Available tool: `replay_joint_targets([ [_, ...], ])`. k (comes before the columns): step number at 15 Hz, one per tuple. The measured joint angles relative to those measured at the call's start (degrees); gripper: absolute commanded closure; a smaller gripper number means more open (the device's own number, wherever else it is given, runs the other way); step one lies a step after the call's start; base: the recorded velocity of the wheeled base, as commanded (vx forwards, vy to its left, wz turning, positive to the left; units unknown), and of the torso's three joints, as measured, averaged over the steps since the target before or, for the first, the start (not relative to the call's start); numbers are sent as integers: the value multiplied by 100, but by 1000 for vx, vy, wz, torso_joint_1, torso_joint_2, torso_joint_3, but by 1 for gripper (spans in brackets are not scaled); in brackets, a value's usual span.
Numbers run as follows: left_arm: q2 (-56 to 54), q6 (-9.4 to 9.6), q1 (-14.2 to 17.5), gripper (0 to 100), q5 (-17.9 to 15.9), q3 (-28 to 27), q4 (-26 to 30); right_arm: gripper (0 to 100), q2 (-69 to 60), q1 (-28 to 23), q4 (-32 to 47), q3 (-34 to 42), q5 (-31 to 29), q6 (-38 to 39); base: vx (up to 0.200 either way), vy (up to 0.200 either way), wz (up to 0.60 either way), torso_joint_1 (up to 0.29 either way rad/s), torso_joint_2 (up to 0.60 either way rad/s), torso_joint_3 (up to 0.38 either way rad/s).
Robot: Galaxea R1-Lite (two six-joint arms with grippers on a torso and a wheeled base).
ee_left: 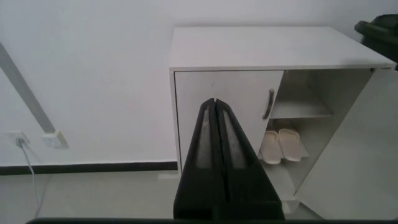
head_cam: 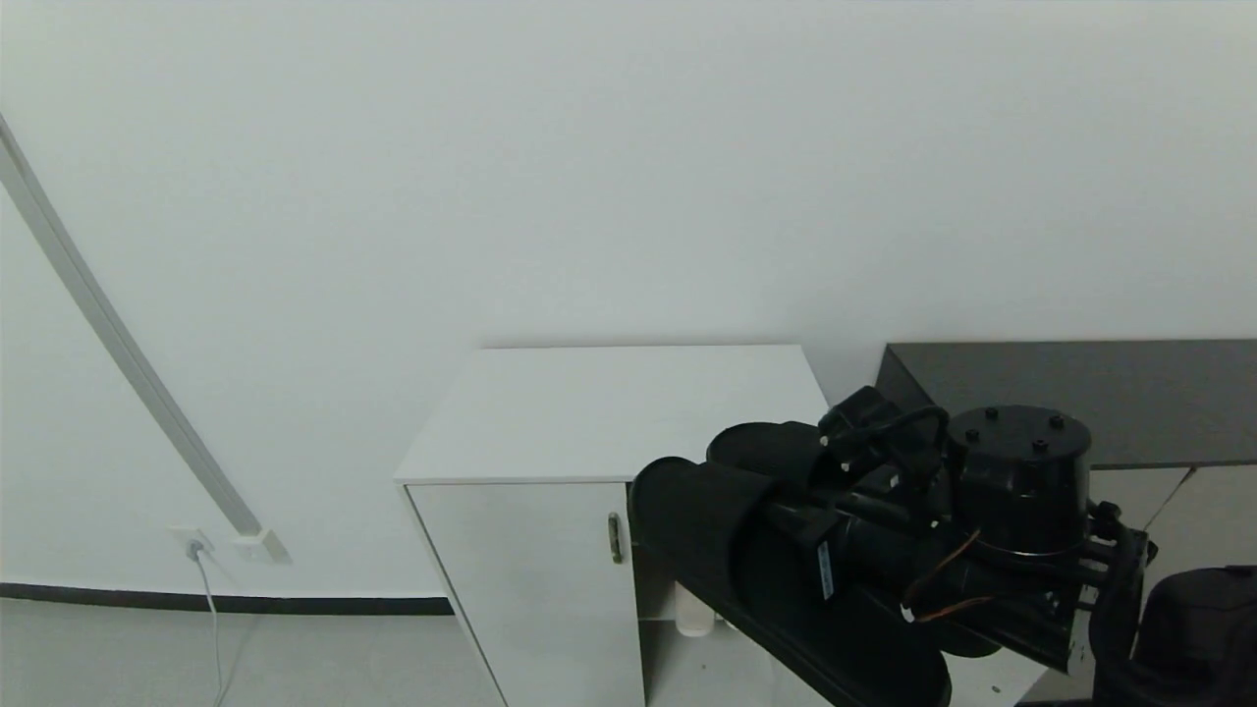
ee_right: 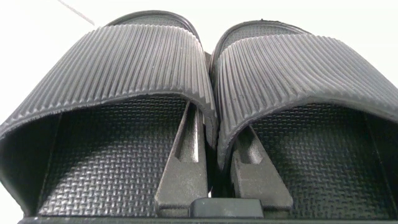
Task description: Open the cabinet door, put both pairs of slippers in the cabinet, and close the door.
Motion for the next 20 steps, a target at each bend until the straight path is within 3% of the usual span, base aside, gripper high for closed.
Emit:
replay_joint_targets([
  [5, 0, -1, 0, 100, -10, 0, 5, 100, 20, -23, 2, 0, -11, -7, 0, 0, 0, 0, 0, 0],
  [20, 0, 5, 4, 100, -10, 0, 5, 100, 44, 40, -321, 226, -13, -78, 0, 0, 0, -150, 346, 190],
])
